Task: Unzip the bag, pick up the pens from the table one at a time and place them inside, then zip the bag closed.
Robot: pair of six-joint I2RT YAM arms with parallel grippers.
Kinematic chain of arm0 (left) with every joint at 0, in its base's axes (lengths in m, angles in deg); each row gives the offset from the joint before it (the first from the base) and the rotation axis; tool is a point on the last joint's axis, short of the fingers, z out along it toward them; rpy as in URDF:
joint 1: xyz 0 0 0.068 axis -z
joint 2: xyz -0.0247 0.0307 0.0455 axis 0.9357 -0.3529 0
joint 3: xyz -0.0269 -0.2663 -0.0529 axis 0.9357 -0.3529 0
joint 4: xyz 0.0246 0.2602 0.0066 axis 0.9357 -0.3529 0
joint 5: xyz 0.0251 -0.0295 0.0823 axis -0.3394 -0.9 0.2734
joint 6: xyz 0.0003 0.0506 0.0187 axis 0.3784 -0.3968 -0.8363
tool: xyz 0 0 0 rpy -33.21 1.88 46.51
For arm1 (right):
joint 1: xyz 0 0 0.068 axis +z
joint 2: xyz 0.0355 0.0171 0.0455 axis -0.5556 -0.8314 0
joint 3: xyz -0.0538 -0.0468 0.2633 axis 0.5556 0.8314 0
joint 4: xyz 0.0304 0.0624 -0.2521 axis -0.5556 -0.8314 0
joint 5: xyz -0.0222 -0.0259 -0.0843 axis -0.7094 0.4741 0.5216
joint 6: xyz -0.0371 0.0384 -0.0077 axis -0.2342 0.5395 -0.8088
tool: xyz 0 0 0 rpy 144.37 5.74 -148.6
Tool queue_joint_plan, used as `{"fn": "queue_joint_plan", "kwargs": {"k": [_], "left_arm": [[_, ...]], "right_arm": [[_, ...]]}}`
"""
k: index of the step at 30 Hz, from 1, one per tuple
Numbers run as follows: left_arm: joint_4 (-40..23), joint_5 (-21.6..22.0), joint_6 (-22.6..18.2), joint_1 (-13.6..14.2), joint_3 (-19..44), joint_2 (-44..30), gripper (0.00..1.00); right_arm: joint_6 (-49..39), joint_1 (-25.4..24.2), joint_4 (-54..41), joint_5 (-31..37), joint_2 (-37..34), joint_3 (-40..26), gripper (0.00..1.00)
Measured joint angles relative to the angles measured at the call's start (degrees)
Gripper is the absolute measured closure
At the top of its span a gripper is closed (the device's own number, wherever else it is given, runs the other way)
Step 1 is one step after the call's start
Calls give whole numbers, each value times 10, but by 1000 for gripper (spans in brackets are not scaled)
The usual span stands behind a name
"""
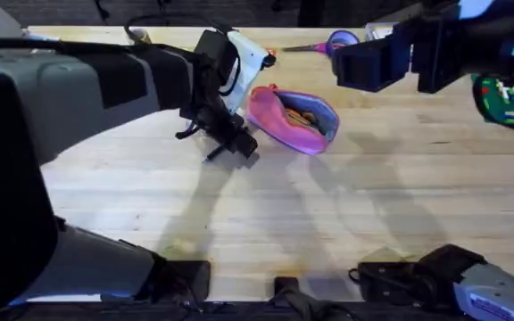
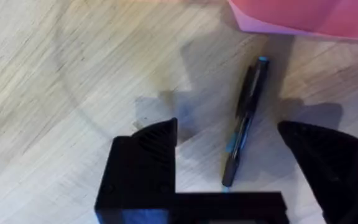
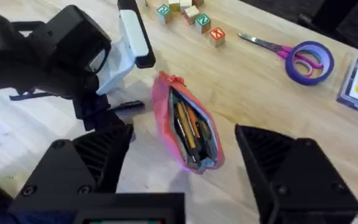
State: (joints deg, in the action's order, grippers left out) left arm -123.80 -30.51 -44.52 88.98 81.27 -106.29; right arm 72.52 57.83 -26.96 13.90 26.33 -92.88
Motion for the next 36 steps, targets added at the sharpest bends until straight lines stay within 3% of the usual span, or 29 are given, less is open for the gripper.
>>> {"fn": "queue_joint_plan", "kwargs": {"k": [14,17,19,20,24,27,30,36], "left_arm": [[-32,-38,-6,0,-2,0,3],[-33,-39,-7,0,-2,0,47],[-35,-40,-10,0,-2,0,120],[-37,-40,-13,0,-2,1,226],[-39,-39,-16,0,-2,1,427],[-40,-38,-15,0,-2,1,634],[-38,-39,-16,0,-2,3,919],[-34,-40,-15,0,-2,3,950]], "right_arm": [[0,0,0,0,0,0,3],[0,0,0,0,0,0,3],[0,0,0,0,0,0,3],[0,0,0,0,0,0,3],[0,0,0,0,0,0,3],[0,0,0,0,0,0,3],[0,0,0,0,0,0,3],[0,0,0,0,0,0,4]]}}
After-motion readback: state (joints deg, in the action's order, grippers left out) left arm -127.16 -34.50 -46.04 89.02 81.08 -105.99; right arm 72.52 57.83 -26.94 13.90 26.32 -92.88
